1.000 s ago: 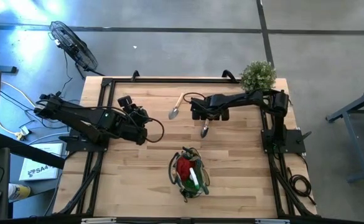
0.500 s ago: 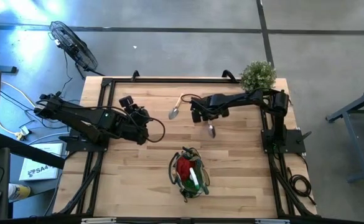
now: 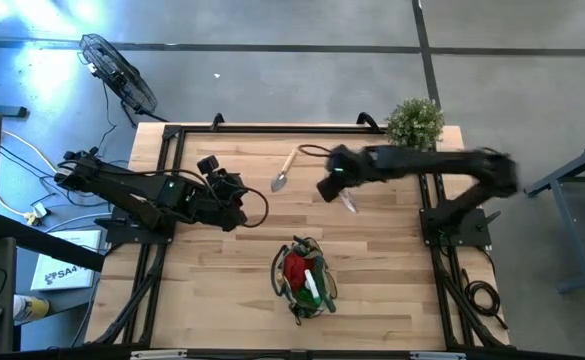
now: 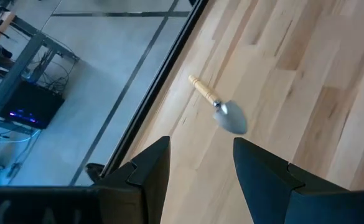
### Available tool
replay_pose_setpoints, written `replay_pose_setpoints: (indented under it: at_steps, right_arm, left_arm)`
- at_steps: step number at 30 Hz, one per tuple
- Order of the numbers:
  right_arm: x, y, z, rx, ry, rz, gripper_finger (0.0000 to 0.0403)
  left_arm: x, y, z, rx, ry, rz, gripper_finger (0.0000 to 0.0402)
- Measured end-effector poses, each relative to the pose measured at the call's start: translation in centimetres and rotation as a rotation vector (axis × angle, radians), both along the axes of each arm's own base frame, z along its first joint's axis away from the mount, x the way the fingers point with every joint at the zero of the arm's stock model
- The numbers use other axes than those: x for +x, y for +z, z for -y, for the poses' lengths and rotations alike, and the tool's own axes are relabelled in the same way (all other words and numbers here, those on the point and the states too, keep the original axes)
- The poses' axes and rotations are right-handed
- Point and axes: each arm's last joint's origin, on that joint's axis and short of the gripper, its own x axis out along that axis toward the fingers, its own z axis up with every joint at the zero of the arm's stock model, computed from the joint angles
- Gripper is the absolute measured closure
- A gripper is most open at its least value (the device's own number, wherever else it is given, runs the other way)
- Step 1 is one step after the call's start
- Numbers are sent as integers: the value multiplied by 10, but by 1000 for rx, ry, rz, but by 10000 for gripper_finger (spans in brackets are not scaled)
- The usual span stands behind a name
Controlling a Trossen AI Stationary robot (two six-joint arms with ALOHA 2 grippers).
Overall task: Pick & Place Garden tools in Gardening bag
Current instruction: Put the right trowel into the gardening bag
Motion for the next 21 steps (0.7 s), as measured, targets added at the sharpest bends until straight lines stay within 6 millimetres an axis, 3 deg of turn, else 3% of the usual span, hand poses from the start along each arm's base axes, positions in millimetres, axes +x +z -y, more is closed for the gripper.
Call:
replay_pose_setpoints:
  at_steps: [2, 5, 10, 13, 16, 21]
  right_arm:
    - [-20, 33, -25, -36, 84, 99, 347]
    - [-53, 66, -65, -104, 162, 202, 347]
    - [-105, 91, -135, -179, 317, 342, 347]
    - [-131, 80, -169, -235, 372, 402, 347]
    - [-150, 53, -192, -305, 404, 454, 347]
    - [-167, 5, -209, -446, 438, 517, 347]
  left_arm:
    - [2, 1, 1, -6, 0, 23, 233]
    - [8, 2, 2, -17, 2, 69, 233]
    - [21, 7, 5, -45, 10, 210, 233]
    - [28, 12, 8, -94, -6, 301, 233]
    - [38, 17, 6, -138, -16, 387, 233]
    - [56, 24, 9, -234, -78, 541, 233]
